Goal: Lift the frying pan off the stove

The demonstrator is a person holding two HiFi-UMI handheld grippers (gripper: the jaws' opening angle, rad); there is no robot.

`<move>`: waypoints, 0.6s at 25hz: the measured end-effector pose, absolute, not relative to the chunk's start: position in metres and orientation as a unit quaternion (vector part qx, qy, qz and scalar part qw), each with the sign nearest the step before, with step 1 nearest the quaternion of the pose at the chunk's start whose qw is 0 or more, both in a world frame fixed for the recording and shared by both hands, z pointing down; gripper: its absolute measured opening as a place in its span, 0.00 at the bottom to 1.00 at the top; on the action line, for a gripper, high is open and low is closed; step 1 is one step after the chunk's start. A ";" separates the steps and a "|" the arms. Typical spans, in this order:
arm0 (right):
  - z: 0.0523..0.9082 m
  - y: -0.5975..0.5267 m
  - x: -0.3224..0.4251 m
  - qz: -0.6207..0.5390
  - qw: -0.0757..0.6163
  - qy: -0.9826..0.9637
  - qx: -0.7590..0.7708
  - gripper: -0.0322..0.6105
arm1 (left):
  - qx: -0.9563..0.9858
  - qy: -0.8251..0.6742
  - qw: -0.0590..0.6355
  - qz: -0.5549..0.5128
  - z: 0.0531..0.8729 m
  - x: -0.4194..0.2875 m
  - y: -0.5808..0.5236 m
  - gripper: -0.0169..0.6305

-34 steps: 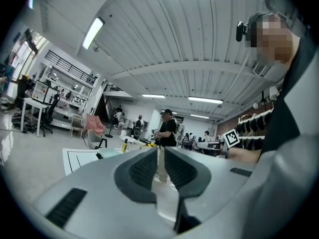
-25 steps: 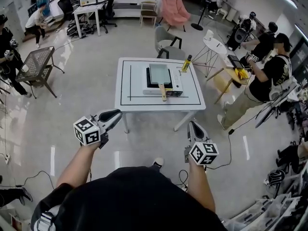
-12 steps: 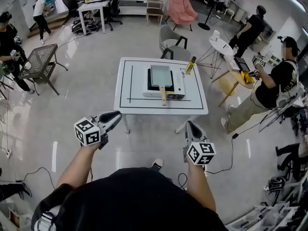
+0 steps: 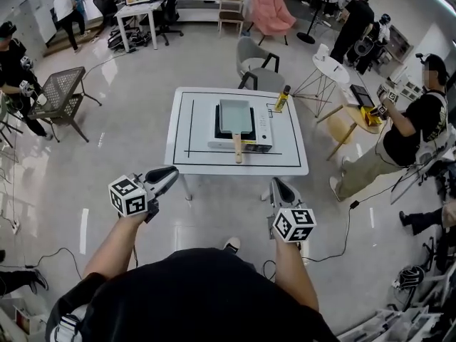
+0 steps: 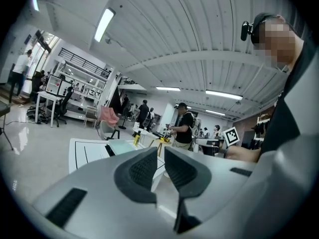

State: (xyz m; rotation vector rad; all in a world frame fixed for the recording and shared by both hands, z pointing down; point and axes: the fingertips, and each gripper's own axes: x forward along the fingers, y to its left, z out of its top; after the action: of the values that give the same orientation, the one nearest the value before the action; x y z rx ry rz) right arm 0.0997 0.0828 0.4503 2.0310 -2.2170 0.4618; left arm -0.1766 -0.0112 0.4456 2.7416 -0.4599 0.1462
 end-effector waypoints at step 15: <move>0.463 0.025 0.154 0.173 0.047 -0.755 0.631 0.06 | 0.959 -0.204 0.189 0.059 0.448 -0.126 -0.046 0.10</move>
State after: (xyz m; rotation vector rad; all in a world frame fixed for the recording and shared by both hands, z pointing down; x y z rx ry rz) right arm 0.1535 0.0246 0.4633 1.9246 -2.3032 0.5277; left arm -0.1260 -0.0461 0.4481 2.6970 -0.5724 0.1662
